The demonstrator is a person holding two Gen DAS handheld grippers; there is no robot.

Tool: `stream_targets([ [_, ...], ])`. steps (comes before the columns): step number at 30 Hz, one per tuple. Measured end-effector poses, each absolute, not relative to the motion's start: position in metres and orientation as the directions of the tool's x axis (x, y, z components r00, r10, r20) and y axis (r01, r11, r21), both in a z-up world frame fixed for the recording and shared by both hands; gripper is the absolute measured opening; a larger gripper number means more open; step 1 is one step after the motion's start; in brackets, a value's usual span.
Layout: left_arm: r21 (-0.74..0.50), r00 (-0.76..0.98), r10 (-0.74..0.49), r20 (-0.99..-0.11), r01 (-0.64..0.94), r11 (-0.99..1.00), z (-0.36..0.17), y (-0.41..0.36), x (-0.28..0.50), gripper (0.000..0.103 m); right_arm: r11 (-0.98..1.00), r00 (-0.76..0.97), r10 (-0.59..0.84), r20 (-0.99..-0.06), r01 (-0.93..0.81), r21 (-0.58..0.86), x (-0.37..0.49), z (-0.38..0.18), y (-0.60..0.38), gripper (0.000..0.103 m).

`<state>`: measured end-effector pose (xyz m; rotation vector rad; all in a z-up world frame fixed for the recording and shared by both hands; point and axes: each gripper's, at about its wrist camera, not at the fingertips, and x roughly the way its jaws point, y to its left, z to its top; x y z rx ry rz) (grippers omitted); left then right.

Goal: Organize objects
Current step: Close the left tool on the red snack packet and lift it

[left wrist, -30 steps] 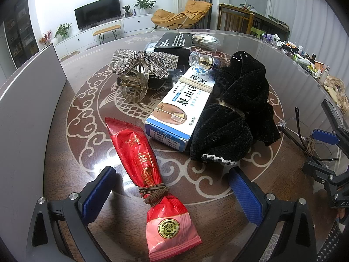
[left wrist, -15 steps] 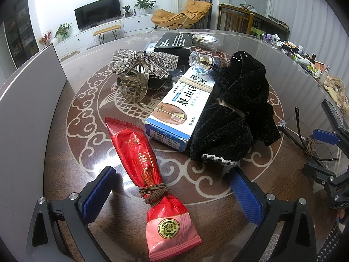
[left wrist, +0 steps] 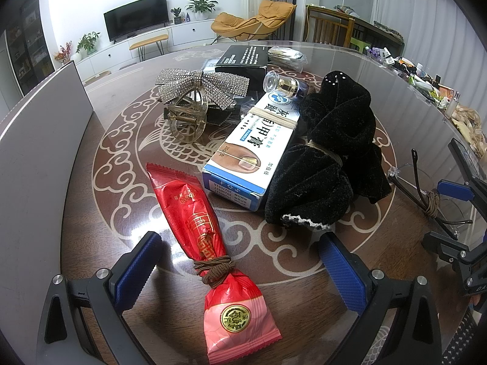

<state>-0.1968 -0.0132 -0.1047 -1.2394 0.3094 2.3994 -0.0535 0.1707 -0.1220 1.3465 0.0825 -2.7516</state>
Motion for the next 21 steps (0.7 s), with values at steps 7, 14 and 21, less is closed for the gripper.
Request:
stream_targets([
  [7,-0.011,-0.385,0.158,-0.910,-0.358,-0.934,-0.098,-0.038,-0.213,0.103,-0.994,-0.601,-0.071,-0.796,0.113,0.004,-0.055,-0.123,0.170,0.100],
  [14,0.012,-0.479,0.202,-0.854,-0.406,-0.914,-0.089,-0.025,-0.212,0.042,-0.976,-0.510,-0.216,-0.832,0.126,0.177,-0.071,-0.110,0.189,0.094],
  [21,-0.053,-0.515,0.263,-0.816,-0.386,-0.921,-0.089,-0.040,-0.197,0.022,-0.957,-0.433,-0.136,-0.891,0.290,0.006,-0.086,-0.107,0.149,0.029],
])
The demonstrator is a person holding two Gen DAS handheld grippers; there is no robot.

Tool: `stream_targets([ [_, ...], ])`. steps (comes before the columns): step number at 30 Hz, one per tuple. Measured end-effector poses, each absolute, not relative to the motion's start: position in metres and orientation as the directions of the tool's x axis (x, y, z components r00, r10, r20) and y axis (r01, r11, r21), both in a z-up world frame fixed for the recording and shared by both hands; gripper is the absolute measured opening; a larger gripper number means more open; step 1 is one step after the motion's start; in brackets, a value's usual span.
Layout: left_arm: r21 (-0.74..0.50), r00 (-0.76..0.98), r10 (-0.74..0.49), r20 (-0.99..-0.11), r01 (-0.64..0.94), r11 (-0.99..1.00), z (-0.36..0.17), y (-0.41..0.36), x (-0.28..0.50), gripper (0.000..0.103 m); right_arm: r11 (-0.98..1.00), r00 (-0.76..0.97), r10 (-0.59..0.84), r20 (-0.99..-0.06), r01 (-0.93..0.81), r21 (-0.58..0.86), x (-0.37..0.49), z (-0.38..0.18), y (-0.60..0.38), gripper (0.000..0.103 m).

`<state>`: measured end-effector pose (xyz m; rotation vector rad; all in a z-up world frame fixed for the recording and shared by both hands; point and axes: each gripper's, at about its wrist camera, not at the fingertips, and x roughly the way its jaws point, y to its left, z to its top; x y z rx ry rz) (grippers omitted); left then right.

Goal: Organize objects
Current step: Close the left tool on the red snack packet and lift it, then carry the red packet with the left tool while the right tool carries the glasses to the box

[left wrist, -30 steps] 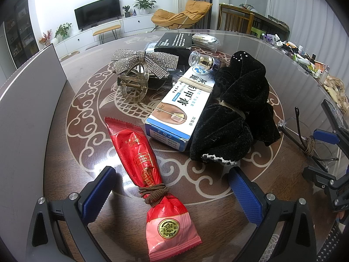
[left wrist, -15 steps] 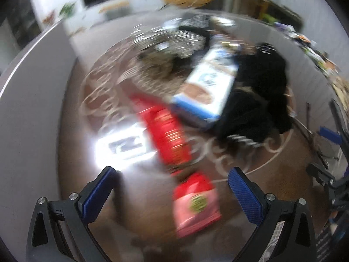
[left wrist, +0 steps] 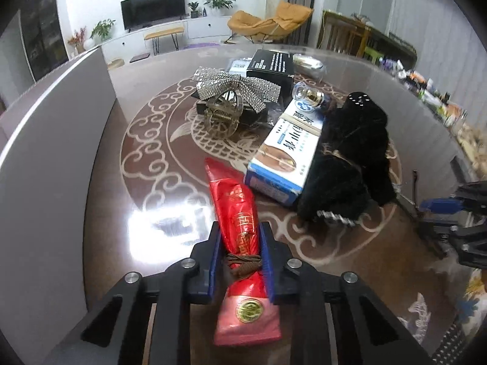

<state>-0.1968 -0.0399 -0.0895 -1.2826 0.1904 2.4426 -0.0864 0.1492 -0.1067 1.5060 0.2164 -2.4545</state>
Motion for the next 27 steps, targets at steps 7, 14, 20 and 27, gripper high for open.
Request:
stream_targets([
  [7,-0.189,-0.558,0.382,-0.737,-0.373,-0.908,-0.068,-0.060,-0.151,0.020,-0.971,-0.476,-0.190,-0.859,0.221,0.092,-0.070,-0.064,0.158,0.029],
  [14,-0.313,-0.664,0.454,-0.594,-0.329,-0.891,-0.003,-0.102,-0.106,0.020,-0.928,-0.532,-0.350,-0.771,0.312,0.205,-0.072,0.007,0.109,0.029],
  [20,-0.310,-0.795,0.372,-0.479,-0.244,-0.919,0.074,-0.186,-0.074,0.020,-0.803,-0.509,-0.579,-0.638,0.490,0.338,-0.096,0.068,0.008,0.029],
  [27,-0.233,-0.754,0.193,-0.628,-0.055,-0.971,0.070,-0.273,-0.100,0.023,-0.649,-0.350,-0.745,-0.568,0.577,0.497,-0.136,0.075,-0.122,0.030],
])
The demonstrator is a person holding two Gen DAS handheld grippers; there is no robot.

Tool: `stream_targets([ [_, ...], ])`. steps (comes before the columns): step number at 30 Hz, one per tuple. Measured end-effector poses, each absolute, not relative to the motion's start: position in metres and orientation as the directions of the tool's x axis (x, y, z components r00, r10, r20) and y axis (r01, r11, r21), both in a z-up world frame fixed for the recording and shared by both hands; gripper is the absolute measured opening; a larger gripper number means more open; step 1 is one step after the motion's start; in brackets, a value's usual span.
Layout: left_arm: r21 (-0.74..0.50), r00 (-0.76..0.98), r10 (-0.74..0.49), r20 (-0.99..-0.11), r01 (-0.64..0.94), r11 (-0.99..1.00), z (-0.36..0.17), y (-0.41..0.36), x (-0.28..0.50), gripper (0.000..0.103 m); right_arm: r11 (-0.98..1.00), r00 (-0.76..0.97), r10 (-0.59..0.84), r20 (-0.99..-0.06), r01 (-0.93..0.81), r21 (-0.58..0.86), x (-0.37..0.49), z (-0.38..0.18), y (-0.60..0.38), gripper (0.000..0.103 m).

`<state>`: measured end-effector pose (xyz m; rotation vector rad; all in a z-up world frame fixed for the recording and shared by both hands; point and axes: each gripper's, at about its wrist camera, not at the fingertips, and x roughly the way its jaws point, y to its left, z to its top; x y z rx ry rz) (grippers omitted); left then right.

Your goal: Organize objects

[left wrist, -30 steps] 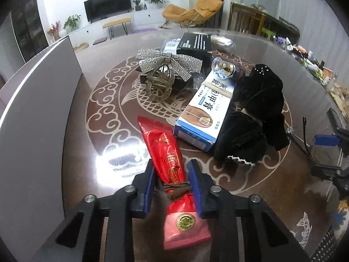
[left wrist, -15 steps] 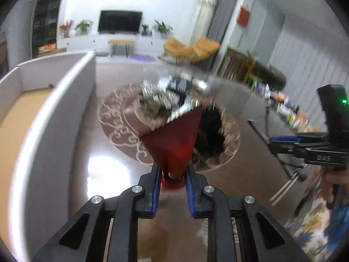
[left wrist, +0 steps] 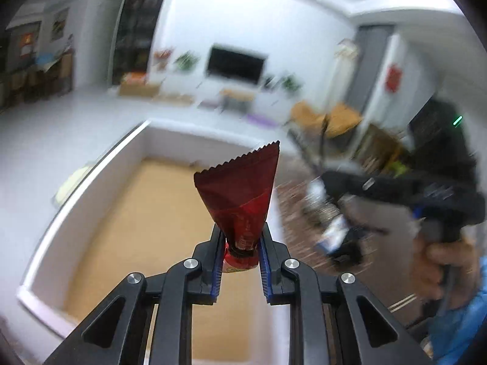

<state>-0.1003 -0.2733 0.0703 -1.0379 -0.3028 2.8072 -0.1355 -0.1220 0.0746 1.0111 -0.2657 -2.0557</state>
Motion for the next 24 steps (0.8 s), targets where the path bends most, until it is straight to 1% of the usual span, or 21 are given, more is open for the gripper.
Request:
stream_targets([
  [1,-0.203,-0.713,0.152,-0.685,-0.013,-0.979,0.056,-0.283,-0.114,0.033,-0.638,-0.319,-0.752,-0.577,0.573,0.515,-0.143,0.065,-0.141,0.032],
  [2,-0.167,-0.668,0.110,-0.736,0.022,-0.986,0.042,-0.289,-0.126,0.044,-0.642,-0.297,-0.744,-0.598,0.567,0.516,-0.148,0.056,-0.156,0.032],
  [3,-0.135,-0.631,0.072,-0.773,0.052,-0.990,0.033,-0.293,-0.135,0.064,-0.652,-0.277,-0.729,-0.625,0.559,0.513,-0.153,0.047,-0.168,0.042],
  [4,-0.089,-0.593,0.020,-0.805,0.088,-0.992,0.021,-0.298,-0.144,0.067,-0.679,-0.278,-0.703,-0.655,0.536,0.501,-0.157,0.039,-0.178,0.058],
  [5,-0.058,-0.580,-0.017,-0.814,0.109,-0.992,0.016,-0.301,-0.147,0.067,-0.693,-0.286,-0.691,-0.664,0.523,0.496,-0.160,0.034,-0.179,0.063],
  [6,-0.044,-0.576,-0.033,-0.817,0.119,-0.992,0.013,-0.302,-0.148,0.067,-0.700,-0.303,-0.691,-0.657,0.510,0.501,-0.159,0.032,-0.175,0.065],
  [8,-0.058,-0.596,-0.029,-0.802,0.127,-0.990,0.013,-0.300,-0.141,0.068,-0.702,-0.328,-0.693,-0.642,0.509,0.498,-0.154,0.032,-0.162,0.070],
  [10,-0.079,-0.628,-0.011,-0.778,0.115,-0.990,0.016,-0.289,-0.129,0.070,-0.751,-0.410,-0.640,-0.649,0.514,0.415,-0.142,0.031,-0.136,0.082],
  [12,-0.089,-0.661,0.019,-0.750,0.072,-0.993,0.027,-0.266,-0.120,0.072,-0.794,-0.480,-0.583,-0.656,0.509,0.333,-0.133,0.023,-0.112,0.086],
  [13,-0.095,-0.674,0.041,-0.738,0.043,-0.995,0.032,-0.251,-0.115,0.075,-0.826,-0.529,-0.534,-0.659,0.491,0.275,-0.123,0.016,-0.093,0.089],
  [14,-0.106,-0.684,0.076,-0.725,0.002,-0.994,0.040,-0.230,-0.107,0.077,-0.854,-0.566,-0.490,-0.663,0.467,0.232,-0.116,0.009,-0.076,0.090],
  [16,-0.142,-0.696,0.166,-0.698,-0.094,-0.985,0.052,-0.192,-0.096,0.083,-0.915,-0.639,-0.364,-0.677,0.380,0.134,-0.094,-0.017,-0.031,0.091],
  [17,-0.163,-0.698,0.215,-0.683,-0.142,-0.976,0.061,-0.175,-0.093,0.085,-0.931,-0.655,-0.325,-0.682,0.349,0.109,-0.089,-0.027,-0.017,0.091],
  [19,-0.215,-0.685,0.324,-0.653,-0.243,-0.946,0.067,-0.137,-0.083,0.094,-0.968,-0.673,-0.205,-0.711,0.245,0.048,-0.075,-0.053,0.026,0.091],
  [20,-0.250,-0.665,0.390,-0.636,-0.301,-0.920,0.068,-0.113,-0.077,0.095,-0.982,-0.667,-0.144,-0.731,0.189,0.021,-0.069,-0.067,0.049,0.091],
  [21,-0.284,-0.643,0.443,-0.625,-0.341,-0.896,0.067,-0.090,-0.072,0.099,-0.988,-0.662,-0.113,-0.741,0.157,0.010,-0.065,-0.074,0.063,0.091],
  [22,-0.313,-0.616,0.482,-0.623,-0.368,-0.875,0.061,-0.068,-0.070,0.103,-0.994,-0.652,-0.068,-0.755,0.108,-0.004,-0.060,-0.087,0.082,0.091],
  [24,-0.316,-0.579,0.500,-0.644,-0.394,-0.863,0.044,-0.033,-0.073,0.103,-0.998,-0.640,-0.014,-0.768,0.056,-0.028,-0.056,-0.100,0.108,0.091],
])
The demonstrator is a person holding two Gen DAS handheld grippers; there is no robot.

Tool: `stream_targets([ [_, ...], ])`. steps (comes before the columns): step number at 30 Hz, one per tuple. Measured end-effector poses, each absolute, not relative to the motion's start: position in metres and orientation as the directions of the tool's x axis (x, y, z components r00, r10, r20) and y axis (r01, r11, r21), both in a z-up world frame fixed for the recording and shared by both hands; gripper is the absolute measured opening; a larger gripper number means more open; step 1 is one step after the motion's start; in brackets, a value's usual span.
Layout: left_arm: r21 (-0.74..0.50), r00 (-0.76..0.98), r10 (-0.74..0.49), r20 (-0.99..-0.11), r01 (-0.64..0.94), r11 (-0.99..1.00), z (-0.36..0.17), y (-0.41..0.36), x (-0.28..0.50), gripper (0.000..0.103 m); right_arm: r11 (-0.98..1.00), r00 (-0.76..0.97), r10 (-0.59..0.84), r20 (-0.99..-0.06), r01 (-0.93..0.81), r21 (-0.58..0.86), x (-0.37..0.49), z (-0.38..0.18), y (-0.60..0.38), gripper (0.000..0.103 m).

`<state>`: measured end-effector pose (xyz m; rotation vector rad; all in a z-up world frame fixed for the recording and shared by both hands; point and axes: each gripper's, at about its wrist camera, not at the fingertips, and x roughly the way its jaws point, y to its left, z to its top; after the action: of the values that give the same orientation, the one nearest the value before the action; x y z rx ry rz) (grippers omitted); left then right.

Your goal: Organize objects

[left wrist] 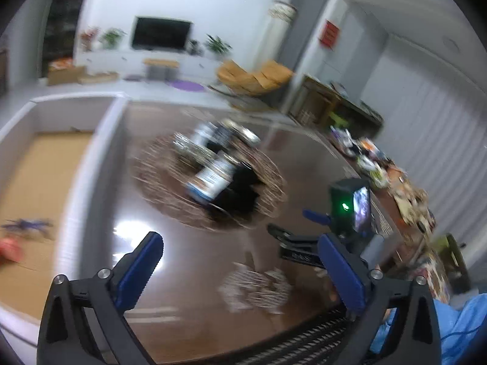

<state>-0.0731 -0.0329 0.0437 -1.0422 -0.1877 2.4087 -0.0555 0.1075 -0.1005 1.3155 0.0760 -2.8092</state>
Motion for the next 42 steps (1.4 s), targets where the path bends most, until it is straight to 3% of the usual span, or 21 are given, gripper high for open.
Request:
stream_targets([
  [6,-0.126,-0.565,0.314,-0.763,-0.348,-0.929,-0.031,0.020,-0.126,0.103,-0.998,-0.594,0.046,-0.803,0.003,-0.060,-0.072,-0.120,0.154,0.091],
  [14,-0.061,-0.563,0.203,-0.801,-0.260,-0.964,-0.086,0.003,-0.187,0.103,-1.000,-0.596,0.005,-0.803,-0.002,-0.005,-0.081,-0.129,0.165,0.092],
  [18,-0.051,-0.551,0.186,-0.813,-0.251,-0.967,-0.097,0.005,-0.196,0.103,-1.000,-0.581,0.015,-0.814,-0.014,-0.009,-0.089,-0.132,0.163,0.103],
  [26,0.004,-0.565,0.128,-0.815,-0.227,-0.974,-0.100,0.008,-0.191,0.103,-1.000,-0.580,0.018,-0.814,-0.014,-0.012,-0.087,-0.131,0.162,0.103],
  [42,0.003,-0.567,0.127,-0.814,-0.223,-0.975,-0.099,0.006,-0.190,0.103,-0.999,-0.582,0.031,-0.813,-0.029,-0.017,-0.087,-0.132,0.161,0.103],
])
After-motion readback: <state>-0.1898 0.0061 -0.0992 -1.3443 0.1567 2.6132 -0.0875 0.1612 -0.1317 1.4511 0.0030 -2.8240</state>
